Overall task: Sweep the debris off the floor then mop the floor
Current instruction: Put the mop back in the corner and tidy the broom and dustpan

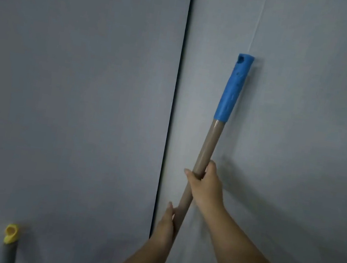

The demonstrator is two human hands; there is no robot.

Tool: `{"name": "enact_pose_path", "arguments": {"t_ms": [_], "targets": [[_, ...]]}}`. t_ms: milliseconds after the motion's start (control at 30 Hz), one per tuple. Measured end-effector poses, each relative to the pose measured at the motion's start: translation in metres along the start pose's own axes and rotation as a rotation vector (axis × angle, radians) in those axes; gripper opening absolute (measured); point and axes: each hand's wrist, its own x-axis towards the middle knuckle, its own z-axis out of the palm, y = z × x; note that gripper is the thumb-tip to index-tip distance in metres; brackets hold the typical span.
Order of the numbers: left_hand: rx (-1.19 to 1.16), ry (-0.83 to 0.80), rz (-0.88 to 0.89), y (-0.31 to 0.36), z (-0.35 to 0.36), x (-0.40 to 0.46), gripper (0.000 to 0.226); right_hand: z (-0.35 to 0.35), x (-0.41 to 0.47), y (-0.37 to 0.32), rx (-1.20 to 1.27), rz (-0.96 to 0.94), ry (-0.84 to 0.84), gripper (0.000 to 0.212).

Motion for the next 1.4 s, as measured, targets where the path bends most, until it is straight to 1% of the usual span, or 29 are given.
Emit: {"name": "enact_pose_path", "arguments": {"t_ms": [67,133,200,267,433,533,633,867,900,933,1000,1100,1233,1300,1400], "targets": [[0.014,-0.027,0.026,0.002,-0.003,-0.003,0.045,-0.001,0.006,-0.006,-0.033,0.017,-0.022,0.039],[0.054,-0.045,0.062,0.010,-0.004,-0.004,0.046,-0.002,0.012,-0.009,-0.085,0.038,-0.068,0.038],[0.059,-0.087,0.049,0.021,0.001,-0.009,0.054,-0.002,0.015,-0.007,-0.117,0.091,-0.098,0.035],[0.054,-0.113,0.035,0.028,0.004,-0.013,0.058,-0.002,0.013,-0.002,-0.097,0.146,-0.132,0.034],[0.071,-0.086,0.049,0.031,0.003,-0.012,0.058,-0.002,0.007,0.011,-0.085,0.250,-0.201,0.052],[0.048,-0.063,0.039,0.029,0.001,-0.016,0.058,-0.003,0.003,0.017,-0.077,0.246,-0.185,0.053],[0.075,-0.056,0.045,0.028,-0.007,-0.024,0.061,-0.003,-0.003,0.020,-0.064,0.256,-0.151,0.054],[0.056,0.036,0.074,0.023,-0.041,-0.053,0.064,0.003,-0.028,0.028,0.058,0.283,-0.116,0.059],[0.053,0.052,0.077,0.021,-0.046,-0.059,0.064,0.004,-0.032,0.029,0.065,0.285,-0.133,0.058],[0.054,0.068,0.078,0.019,-0.051,-0.065,0.064,0.006,-0.037,0.030,0.069,0.281,-0.156,0.051],[0.059,0.102,0.075,0.012,-0.060,-0.079,0.064,0.013,-0.045,0.031,0.073,0.260,-0.163,0.025],[0.064,0.175,0.077,0.001,-0.073,-0.100,0.064,0.035,-0.065,0.028,0.138,0.255,-0.168,0.021],[0.058,0.269,0.111,-0.006,-0.095,-0.134,0.062,0.081,-0.110,0.023,0.257,0.300,-0.338,0.024],[0.021,0.323,0.152,-0.006,-0.110,-0.152,0.061,0.100,-0.133,0.019,0.278,0.323,-0.439,0.028],[-0.045,0.405,0.207,-0.008,-0.137,-0.177,0.059,0.122,-0.160,0.012,0.279,0.298,-0.561,0.019]]}}
